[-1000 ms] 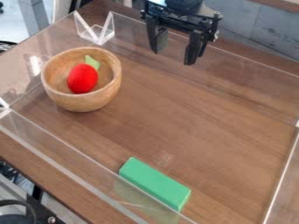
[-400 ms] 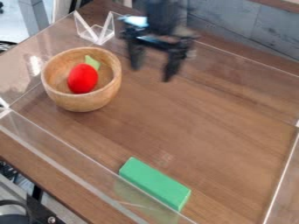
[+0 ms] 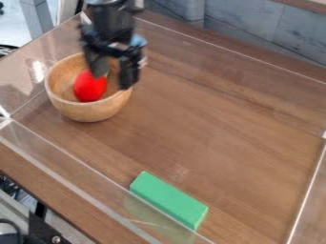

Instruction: Move the red fruit to the right

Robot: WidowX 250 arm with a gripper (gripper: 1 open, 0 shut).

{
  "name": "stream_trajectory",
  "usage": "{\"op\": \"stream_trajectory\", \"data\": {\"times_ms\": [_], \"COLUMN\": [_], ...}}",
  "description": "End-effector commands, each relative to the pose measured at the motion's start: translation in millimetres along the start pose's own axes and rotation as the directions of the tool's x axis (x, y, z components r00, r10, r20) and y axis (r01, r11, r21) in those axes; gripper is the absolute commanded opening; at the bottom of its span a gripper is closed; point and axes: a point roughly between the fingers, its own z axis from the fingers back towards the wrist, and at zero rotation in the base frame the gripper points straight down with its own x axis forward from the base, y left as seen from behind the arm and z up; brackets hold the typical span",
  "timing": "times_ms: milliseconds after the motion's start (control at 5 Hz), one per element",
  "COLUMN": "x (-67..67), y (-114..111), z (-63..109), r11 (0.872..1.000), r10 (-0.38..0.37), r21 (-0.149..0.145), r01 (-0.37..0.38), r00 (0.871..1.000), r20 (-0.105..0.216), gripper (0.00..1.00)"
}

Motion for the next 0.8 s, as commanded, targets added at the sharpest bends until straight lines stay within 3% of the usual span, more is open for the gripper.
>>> {"op": "stream_trajectory", "data": {"times_ms": [0, 400, 600], "x": [4.3, 21.4, 17.8], "y": [14.9, 37.4, 48.7], "z": [3.3, 13.5, 7.1], "r11": [0.999, 0.976, 0.948], "r10": [0.040, 0.209, 0.310], "r21": [0.024, 0.024, 0.019], "r01": [-0.043, -0.215, -0.316], "r00": [0.994, 0.968, 0.939], "r20": [0.101, 0.139, 0.149], "gripper": [1.00, 1.00, 1.00]}}
